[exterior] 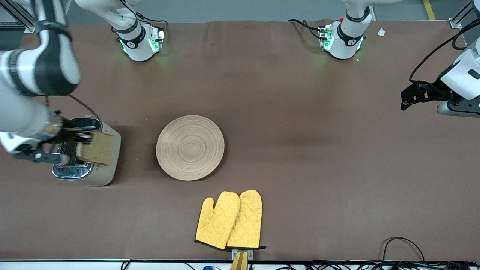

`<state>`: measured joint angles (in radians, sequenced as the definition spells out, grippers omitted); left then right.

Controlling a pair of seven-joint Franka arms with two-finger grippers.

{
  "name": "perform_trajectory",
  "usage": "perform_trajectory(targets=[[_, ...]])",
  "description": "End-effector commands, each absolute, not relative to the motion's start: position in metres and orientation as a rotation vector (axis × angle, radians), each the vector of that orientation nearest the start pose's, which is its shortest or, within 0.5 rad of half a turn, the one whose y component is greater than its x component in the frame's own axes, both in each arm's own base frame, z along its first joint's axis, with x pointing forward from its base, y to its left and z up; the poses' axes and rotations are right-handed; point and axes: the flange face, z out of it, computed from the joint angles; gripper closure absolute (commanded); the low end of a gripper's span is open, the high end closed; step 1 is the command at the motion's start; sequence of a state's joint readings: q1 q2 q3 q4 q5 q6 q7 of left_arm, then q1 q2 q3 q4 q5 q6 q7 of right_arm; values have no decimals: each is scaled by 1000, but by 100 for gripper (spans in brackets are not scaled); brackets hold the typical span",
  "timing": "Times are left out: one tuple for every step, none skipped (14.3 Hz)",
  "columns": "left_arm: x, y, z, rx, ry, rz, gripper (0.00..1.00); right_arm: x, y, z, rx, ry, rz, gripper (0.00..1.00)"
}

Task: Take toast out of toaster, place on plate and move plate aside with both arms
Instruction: 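Carry the bread over the wooden plate and lower it with the right gripper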

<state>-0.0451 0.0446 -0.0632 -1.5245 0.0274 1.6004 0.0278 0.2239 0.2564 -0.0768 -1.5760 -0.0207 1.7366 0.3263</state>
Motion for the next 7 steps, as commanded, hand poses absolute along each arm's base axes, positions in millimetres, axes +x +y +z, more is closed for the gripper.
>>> perform_trajectory(targets=[[569,-62,628,-3097,197,-44,0,606,189,477,-3184,336,77,98],[569,-62,628,-3097,197,-44,0,592,234,471,-3187,331,65,98],[569,-61,628,-3099,195,-44,0,581,269,461,-3186,315,39,99],[569,-61,627,-3099,197,-41,0,565,303,446,-3180,278,10,99],[569,-60,627,-3099,195,-41,0,552,324,436,-3176,240,-11,99],[569,-60,627,-3098,197,-39,0,545,336,427,-3171,207,-27,99],[569,-61,627,-3098,197,-39,0,541,346,414,-3158,178,-54,99]])
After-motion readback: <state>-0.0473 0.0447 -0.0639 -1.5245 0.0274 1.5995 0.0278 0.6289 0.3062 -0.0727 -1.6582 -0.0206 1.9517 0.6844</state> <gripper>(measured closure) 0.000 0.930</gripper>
